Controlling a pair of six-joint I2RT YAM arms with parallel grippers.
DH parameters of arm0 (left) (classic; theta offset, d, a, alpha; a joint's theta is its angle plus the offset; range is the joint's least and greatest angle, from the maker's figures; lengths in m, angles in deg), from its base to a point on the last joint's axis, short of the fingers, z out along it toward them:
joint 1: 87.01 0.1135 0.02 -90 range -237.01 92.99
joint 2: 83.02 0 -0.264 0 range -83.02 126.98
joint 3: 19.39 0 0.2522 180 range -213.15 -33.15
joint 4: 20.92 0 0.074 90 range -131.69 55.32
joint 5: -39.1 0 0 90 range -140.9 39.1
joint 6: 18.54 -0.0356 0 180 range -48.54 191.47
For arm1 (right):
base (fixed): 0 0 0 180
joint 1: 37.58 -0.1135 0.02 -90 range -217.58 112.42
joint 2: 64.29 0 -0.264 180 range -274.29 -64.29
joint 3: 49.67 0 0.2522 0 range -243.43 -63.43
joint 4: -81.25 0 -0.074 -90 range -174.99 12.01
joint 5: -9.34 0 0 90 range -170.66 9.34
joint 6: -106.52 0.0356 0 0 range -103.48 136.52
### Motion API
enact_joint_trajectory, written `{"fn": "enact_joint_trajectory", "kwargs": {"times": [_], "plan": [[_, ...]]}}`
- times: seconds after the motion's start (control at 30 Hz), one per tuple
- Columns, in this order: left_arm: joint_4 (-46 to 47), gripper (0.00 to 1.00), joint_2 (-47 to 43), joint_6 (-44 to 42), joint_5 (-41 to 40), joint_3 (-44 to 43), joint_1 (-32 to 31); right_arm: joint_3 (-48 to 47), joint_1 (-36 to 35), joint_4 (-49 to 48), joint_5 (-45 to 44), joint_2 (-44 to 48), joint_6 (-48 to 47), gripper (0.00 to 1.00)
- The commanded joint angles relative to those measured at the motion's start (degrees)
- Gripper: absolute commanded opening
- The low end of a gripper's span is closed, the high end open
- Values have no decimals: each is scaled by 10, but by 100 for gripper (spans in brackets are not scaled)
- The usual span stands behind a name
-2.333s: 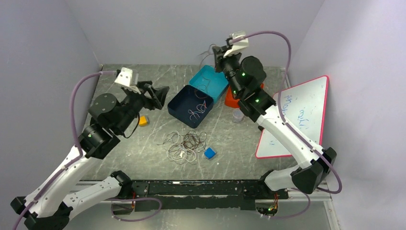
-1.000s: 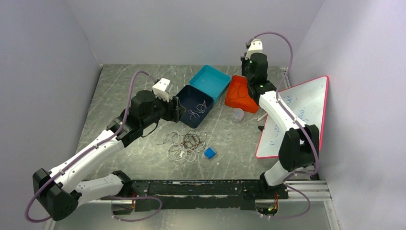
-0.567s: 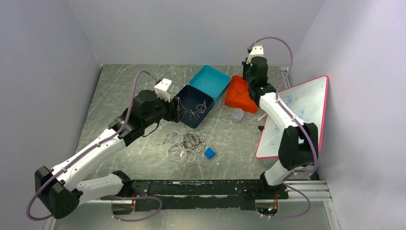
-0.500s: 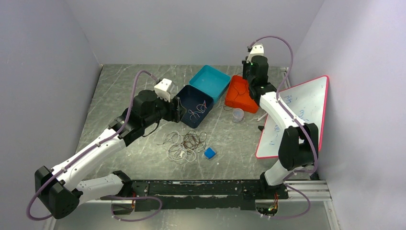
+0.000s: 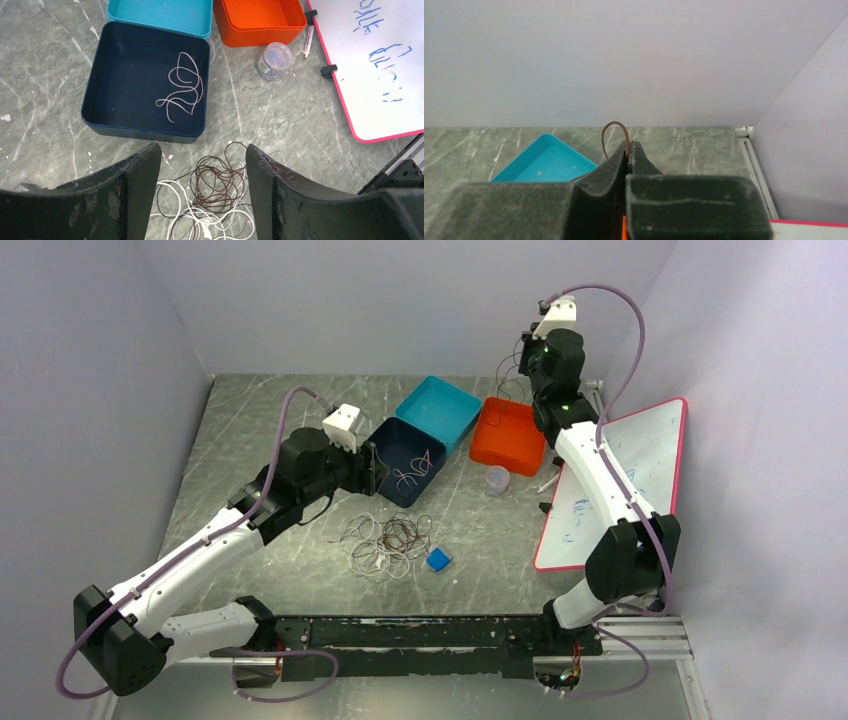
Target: Untangle the cables
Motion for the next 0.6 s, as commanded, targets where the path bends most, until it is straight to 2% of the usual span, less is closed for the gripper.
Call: {"fn": "enact_joint_trajectory", "kwargs": {"times": [0.0,0.37,0.57], "plan": [[-1,67,1,3,8,4,3,1,10,3,-20,-3,-7,0],[-2,67,-5,12,12,19,4,83,29,-30,-5,-57,17,0],[-5,66,-1,13,10,23,3,92,31,-18,31,-87,39,0]]}}
